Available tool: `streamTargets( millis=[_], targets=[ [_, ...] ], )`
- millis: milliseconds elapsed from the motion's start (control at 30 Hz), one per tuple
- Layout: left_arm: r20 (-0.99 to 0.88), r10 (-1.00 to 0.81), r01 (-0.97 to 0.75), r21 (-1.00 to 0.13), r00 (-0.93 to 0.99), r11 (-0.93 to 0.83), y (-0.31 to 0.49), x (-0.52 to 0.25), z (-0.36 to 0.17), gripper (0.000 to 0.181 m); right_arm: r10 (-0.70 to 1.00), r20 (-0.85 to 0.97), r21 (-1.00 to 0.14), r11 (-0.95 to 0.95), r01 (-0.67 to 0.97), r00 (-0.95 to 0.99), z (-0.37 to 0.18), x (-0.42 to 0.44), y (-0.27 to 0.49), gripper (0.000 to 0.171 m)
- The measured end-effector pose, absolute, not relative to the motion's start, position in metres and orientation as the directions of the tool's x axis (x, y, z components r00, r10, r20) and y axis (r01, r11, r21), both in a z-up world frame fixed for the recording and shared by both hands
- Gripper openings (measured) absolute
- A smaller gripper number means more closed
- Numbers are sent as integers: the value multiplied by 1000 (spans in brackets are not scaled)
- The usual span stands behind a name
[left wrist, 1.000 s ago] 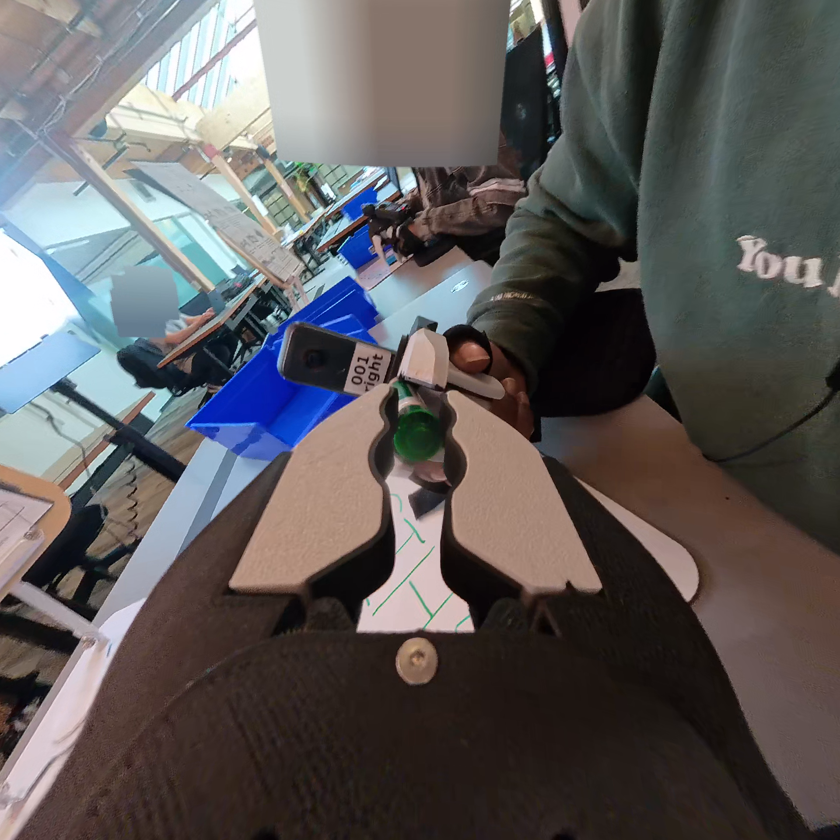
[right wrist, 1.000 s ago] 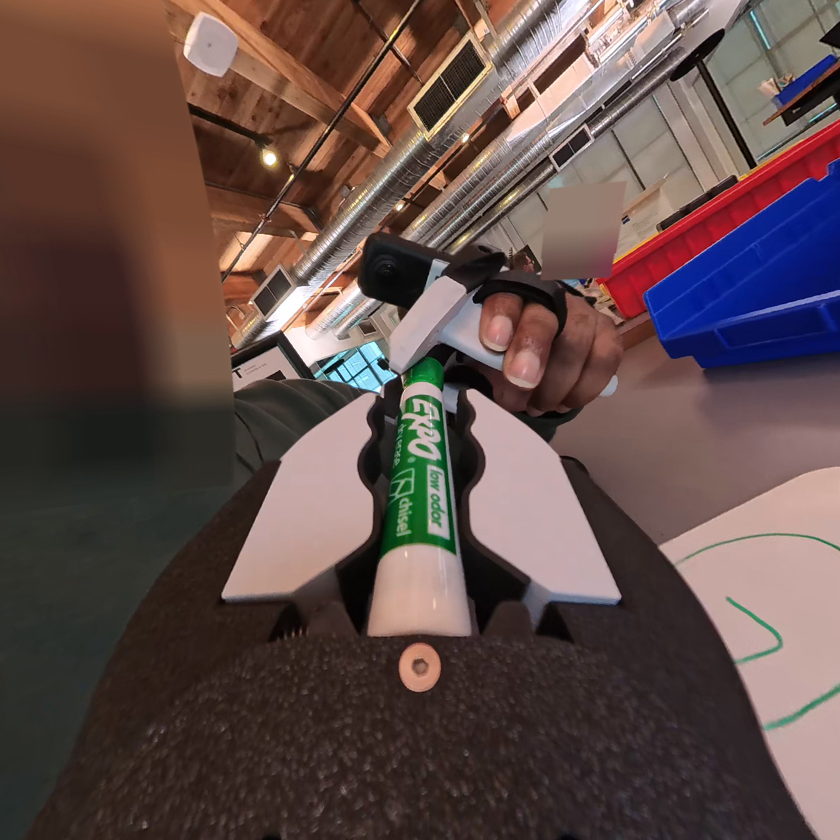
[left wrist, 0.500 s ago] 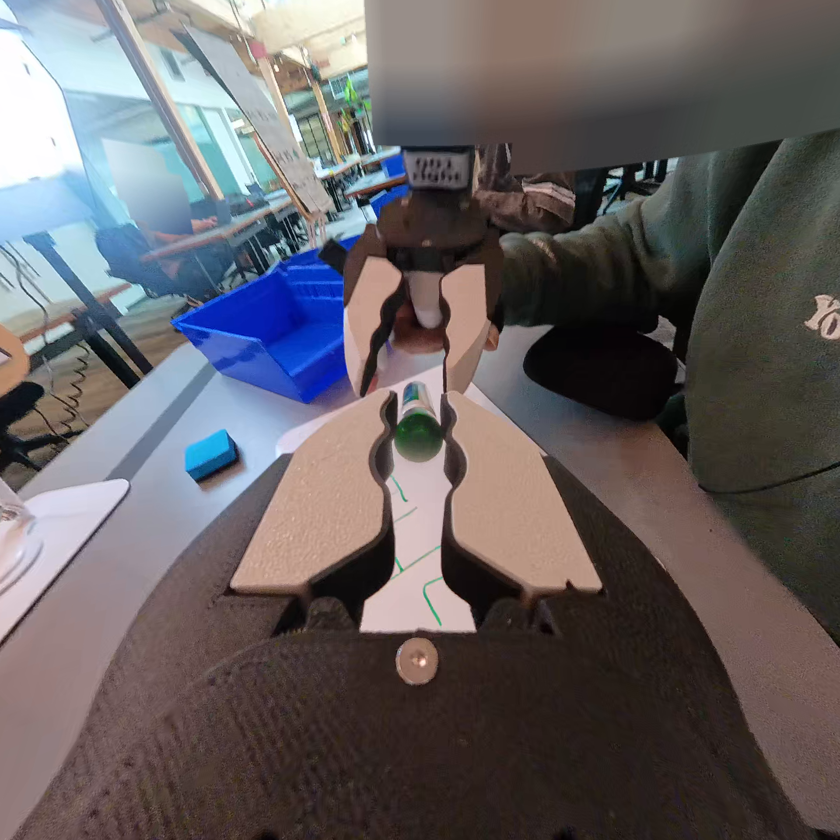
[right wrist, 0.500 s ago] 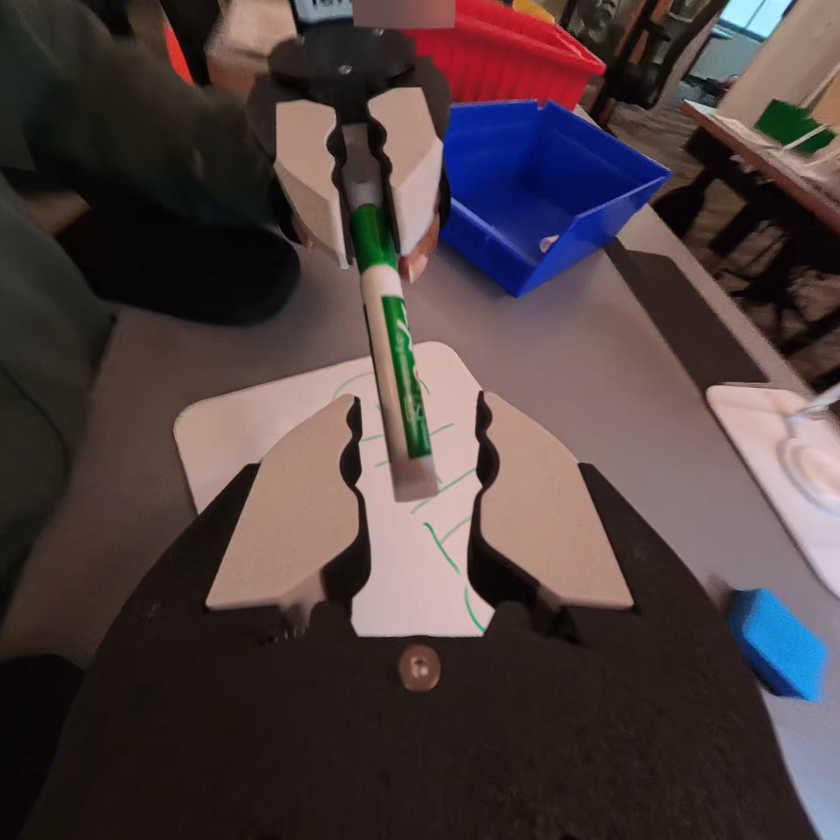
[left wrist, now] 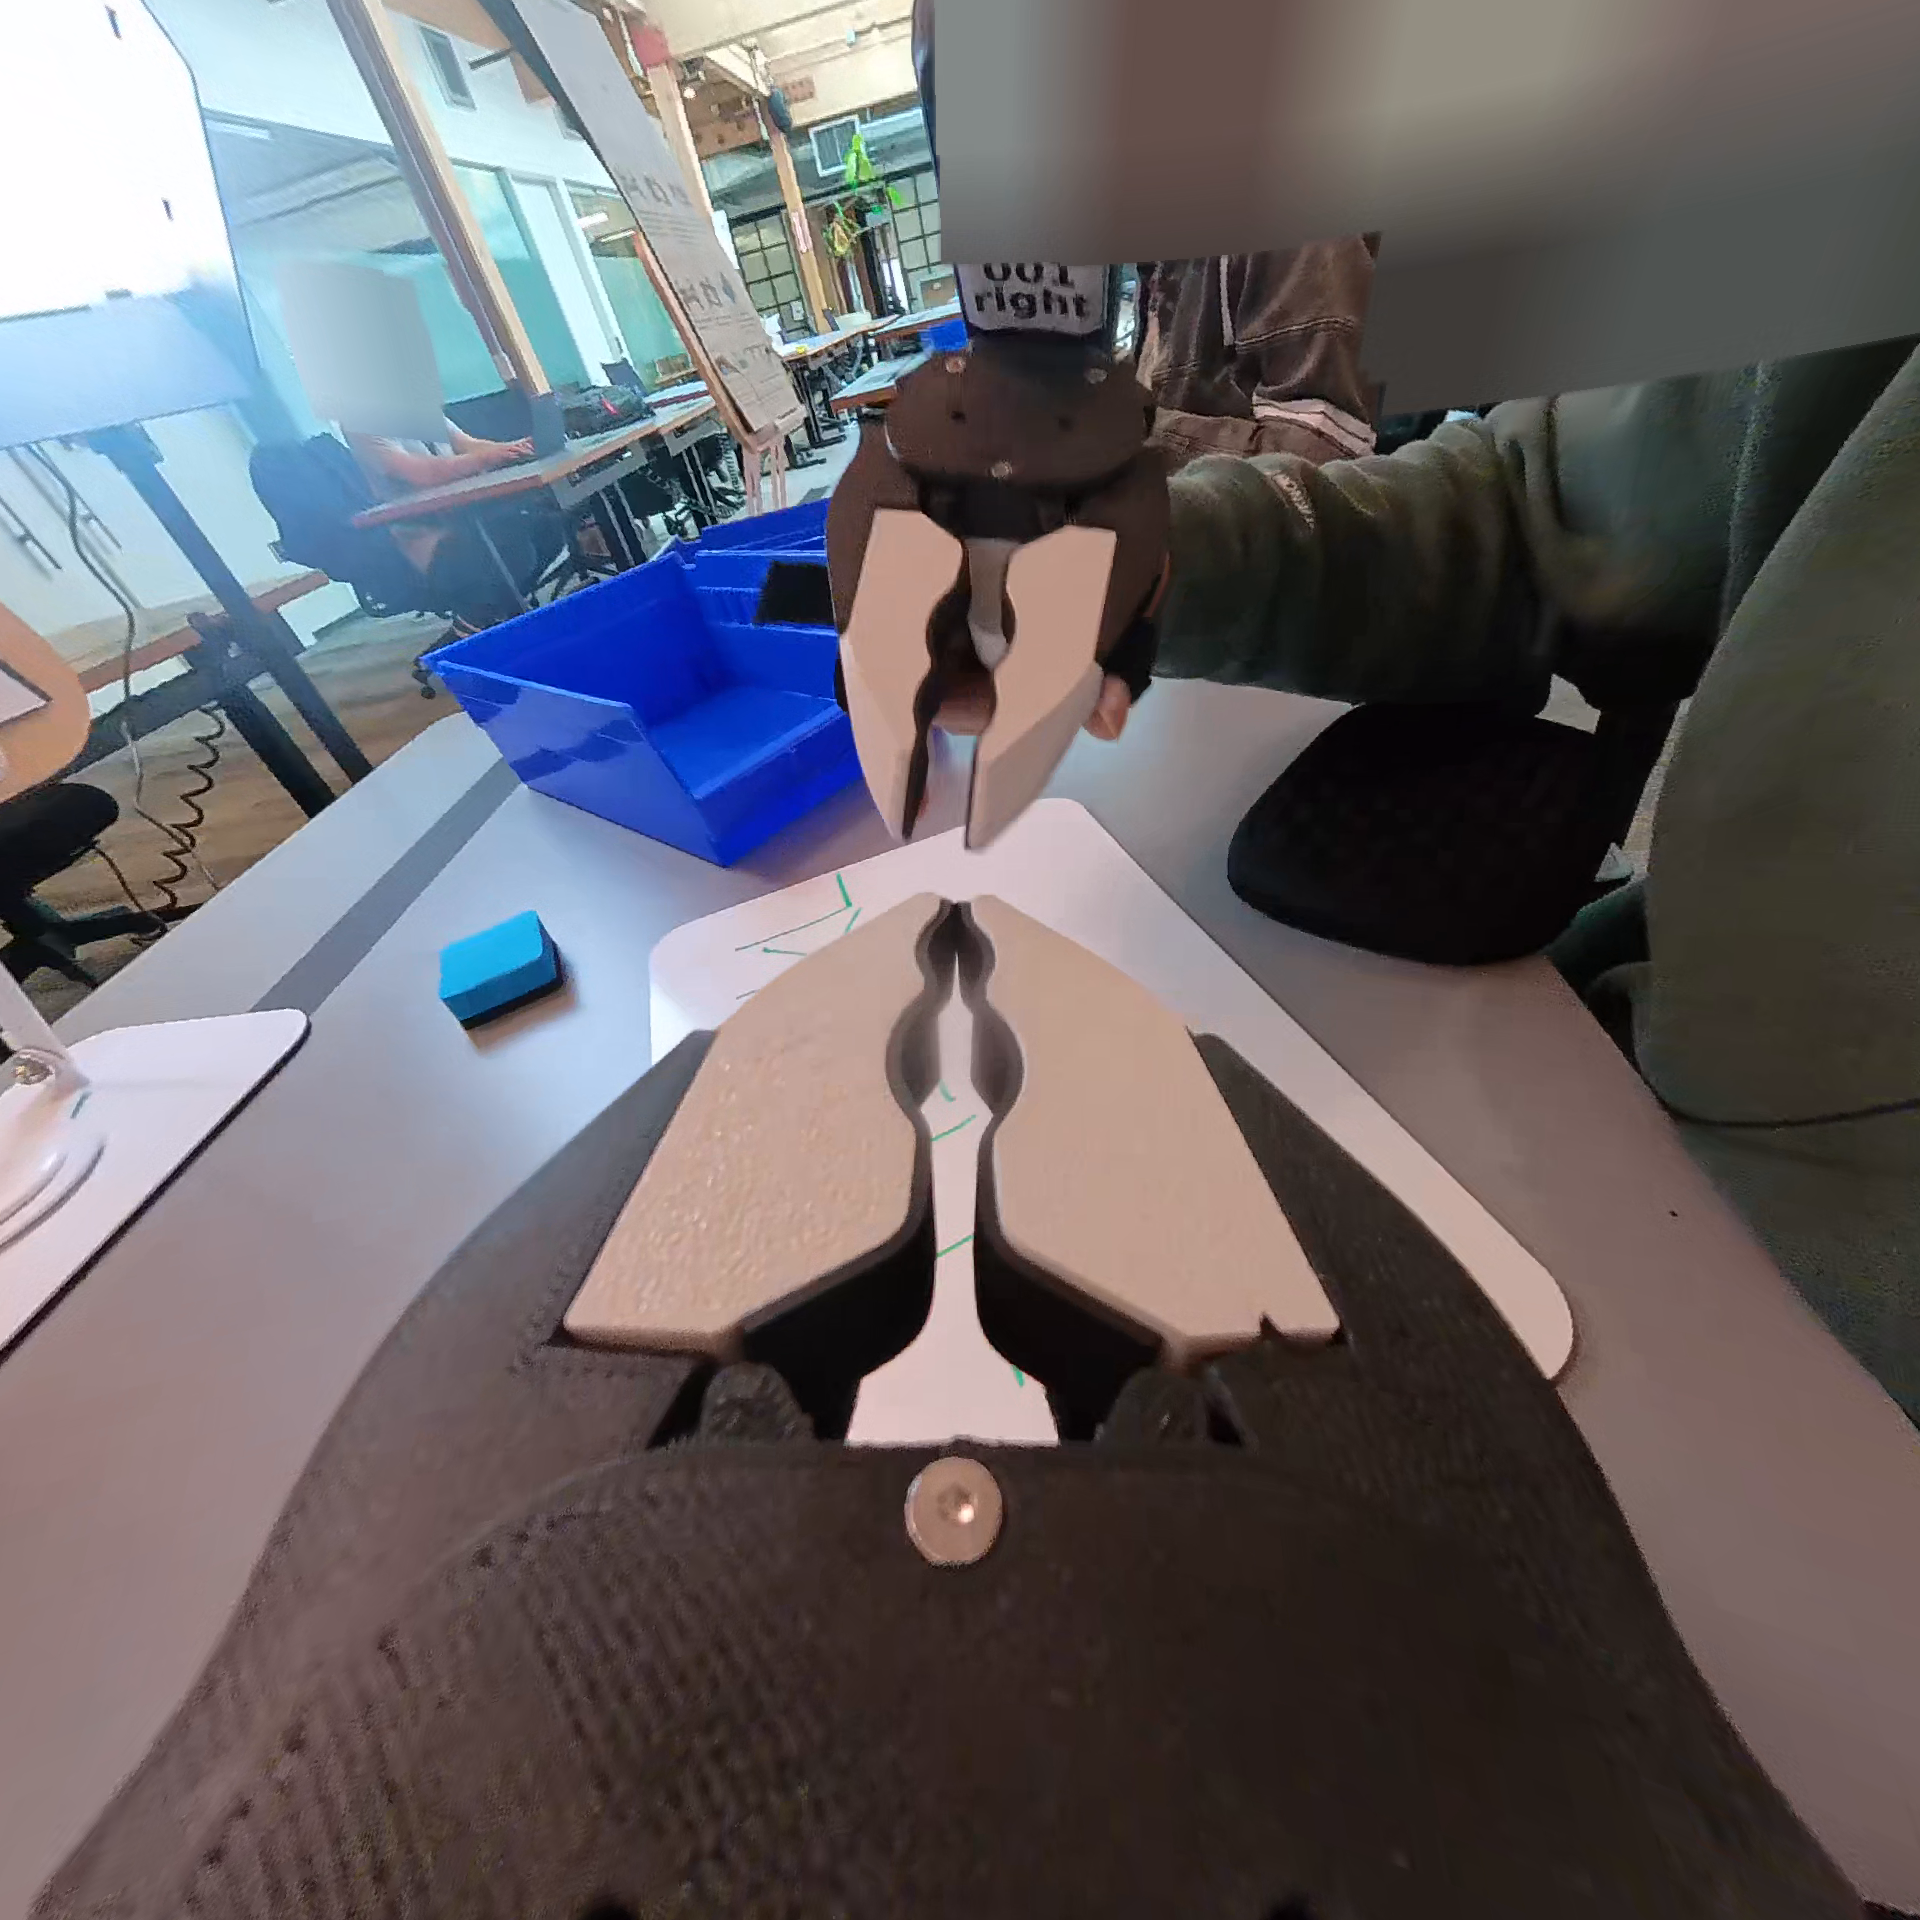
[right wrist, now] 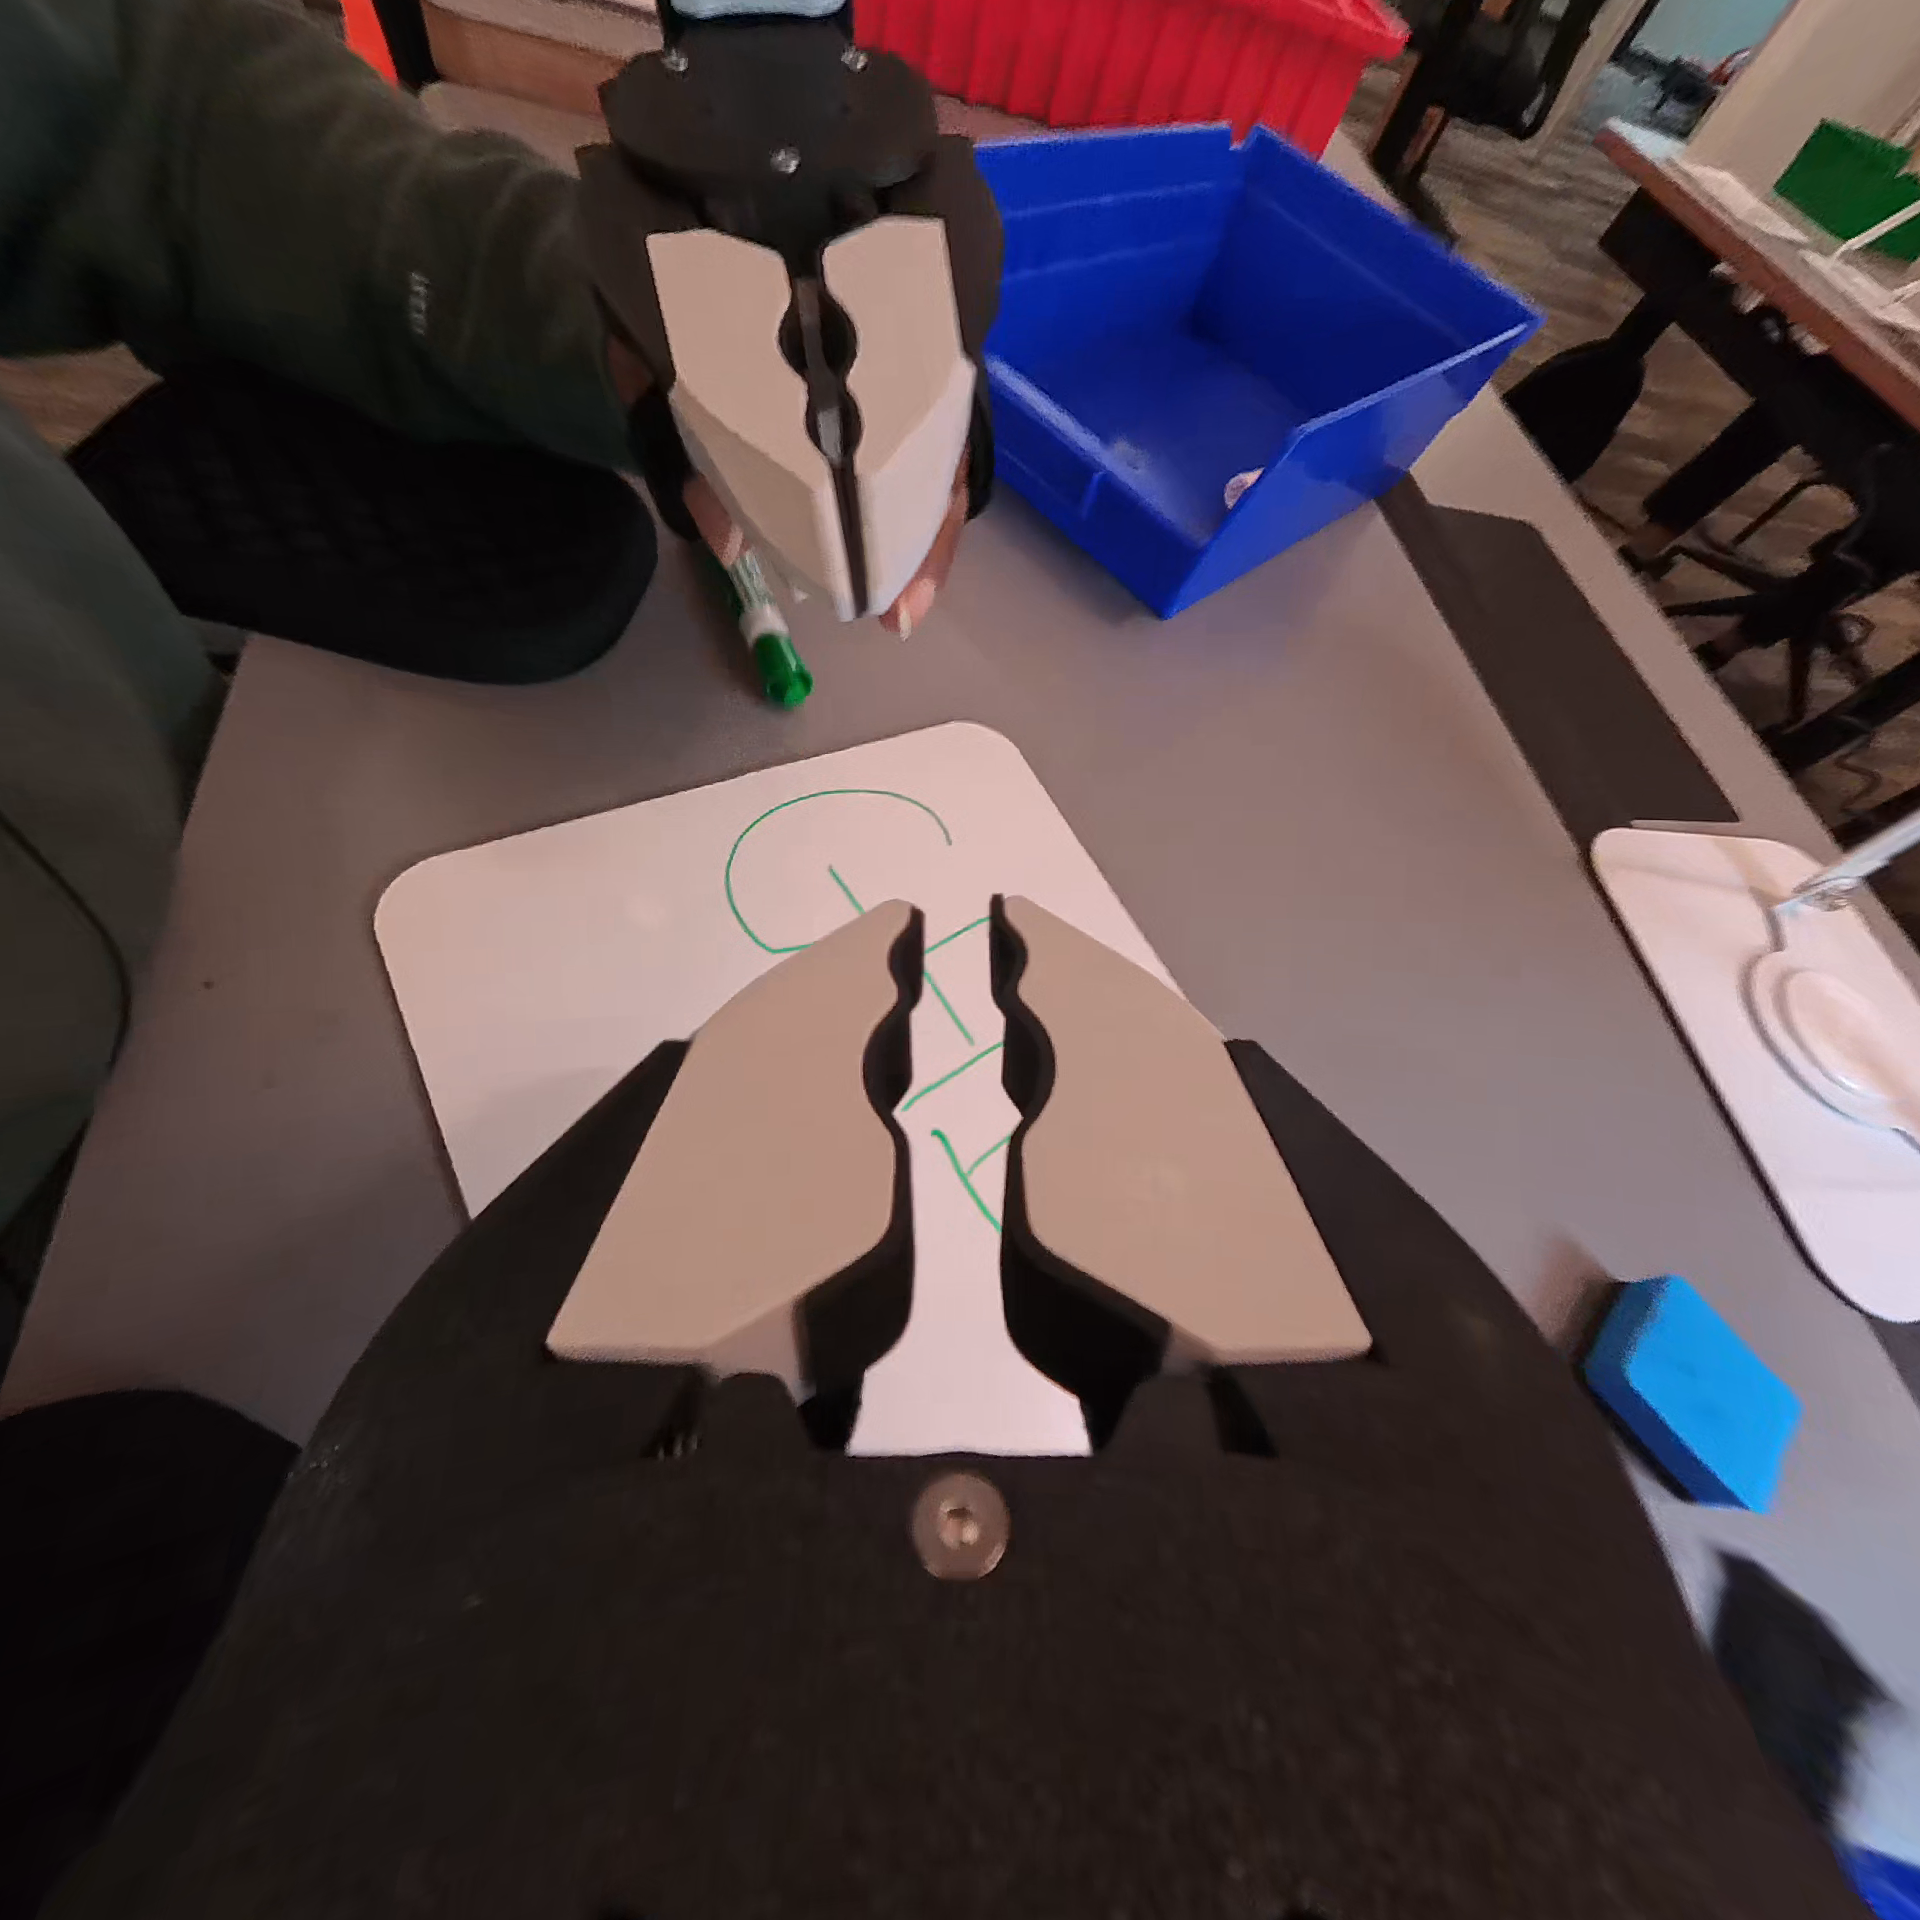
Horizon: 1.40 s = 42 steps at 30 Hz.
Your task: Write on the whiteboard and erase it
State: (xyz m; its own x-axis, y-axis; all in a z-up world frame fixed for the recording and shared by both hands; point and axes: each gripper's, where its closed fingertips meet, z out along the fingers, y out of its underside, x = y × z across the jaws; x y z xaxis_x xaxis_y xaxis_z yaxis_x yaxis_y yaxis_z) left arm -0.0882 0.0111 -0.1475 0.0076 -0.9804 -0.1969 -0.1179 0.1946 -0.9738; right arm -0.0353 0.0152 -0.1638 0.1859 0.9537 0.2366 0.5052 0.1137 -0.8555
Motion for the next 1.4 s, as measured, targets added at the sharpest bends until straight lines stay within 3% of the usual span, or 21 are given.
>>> streamTargets(
  millis=[167,267,333,400,500,567,600,667,700,767,833,900,967,1100,1167,1233,1300,1400],
  targets=[
    [-212,-971,-106,-974,112,201,34,-112,-129,0,973,180,-840,77,536,142,-191,-54,15,23],
    [-217,-970,-340,-925,109,169,47,-148,-141,0,982,169,-810,92,580,80,-204,-67,7,28],
    [-103,-990,-467,-883,97,47,41,-180,-155,17,984,172,-792,109,601,49,-207,-67,3,28],
    [-13,-994,-603,-795,110,-56,28,-212,-183,32,985,167,-792,102,601,53,-205,-60,5,28],
    [61,-990,-826,-547,124,-137,5,-248,-253,51,986,127,-841,51,538,105,-193,-45,13,27],
    [19,-992,-891,-438,122,-118,3,-252,-289,48,983,101,-873,13,488,153,-193,-35,18,26],
    [-14,-995,-867,-491,103,-83,7,-242,-282,18,980,101,-876,5,482,173,-189,-30,20,26],
    [-65,-986,-854,-512,152,-98,24,-231,-270,17,978,78,-888,-20,460,193,-187,-26,19,25],
    [-108,-983,-780,-623,150,-50,32,-212,-250,17,977,75,-893,-24,450,199,-186,-26,17,25],
    [-75,-987,-491,-871,144,-5,34,-168,-193,16,973,90,-896,-14,443,212,-182,-26,12,25],
    [19,-999,-135,-991,46,-25,23,-134,-133,16,968,91,-914,-11,405,232,-175,-33,10,26],
    [129,-990,135,-982,-57,-136,20,-111,-91,16,965,63,-948,-21,318,253,-162,-41,8,28],
    [217,-966,288,-925,-138,-249,22,-90,-69,16,964,23,-978,-33,206,264,-145,-49,5,34],
    [217,-952,305,-912,-215,-276,10,-43,-70,16,957,-75,-997,-80,9,279,-109,-54,1,38],
    [191,-953,316,-912,-233,-260,3,-31,-70,16,955,-63,-997,-76,33,290,-109,-54,1,35],
    [184,-955,305,-919,-233,-251,0,-27,-73,16,947,1,-994,-33,101,320,-115,-49,1,20],
    [181,-972,285,-934,-151,-218,11,-33,-80,20,938,-10,-986,-66,150,346,-118,-36,7,19],
    [169,-984,222,-959,-53,-177,31,-60,-96,22,835,4,-979,-108,171,550,-104,21,51,19]
  ],
)
